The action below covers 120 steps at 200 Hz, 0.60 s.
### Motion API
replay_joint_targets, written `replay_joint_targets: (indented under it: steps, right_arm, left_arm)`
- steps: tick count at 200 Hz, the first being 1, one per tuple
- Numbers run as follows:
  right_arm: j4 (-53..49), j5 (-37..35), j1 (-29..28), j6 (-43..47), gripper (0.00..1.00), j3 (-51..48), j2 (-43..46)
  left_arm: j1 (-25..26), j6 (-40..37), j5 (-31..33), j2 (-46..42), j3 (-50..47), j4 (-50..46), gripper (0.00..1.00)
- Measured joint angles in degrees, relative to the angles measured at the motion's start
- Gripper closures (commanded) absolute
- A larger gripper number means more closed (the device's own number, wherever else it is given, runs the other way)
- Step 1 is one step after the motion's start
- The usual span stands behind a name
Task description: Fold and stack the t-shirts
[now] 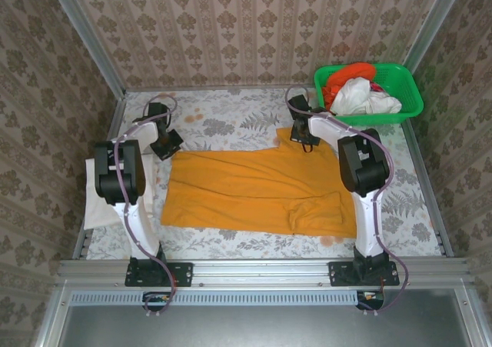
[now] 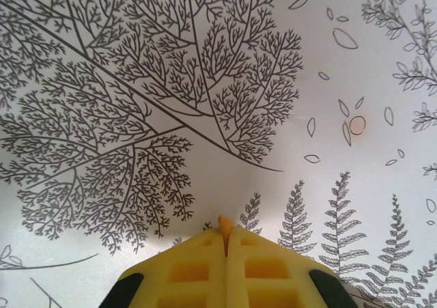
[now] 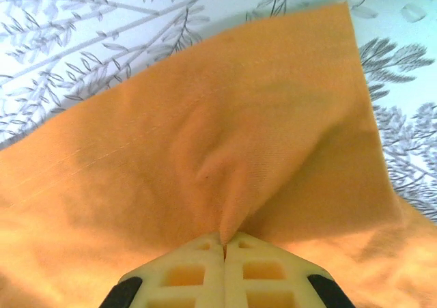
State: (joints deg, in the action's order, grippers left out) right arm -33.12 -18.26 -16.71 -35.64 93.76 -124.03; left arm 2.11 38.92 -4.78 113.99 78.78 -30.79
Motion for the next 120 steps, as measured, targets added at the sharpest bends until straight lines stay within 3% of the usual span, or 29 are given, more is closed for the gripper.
replay_joint_targets:
  steps: [120]
  right_arm:
    - [5.64,-1.29,-0.79,4.52,1.00,-16.02,24.76]
  left_arm:
    - [-0.70,-1.75,-5.38,-13.81,-4.66,3.80,1.00]
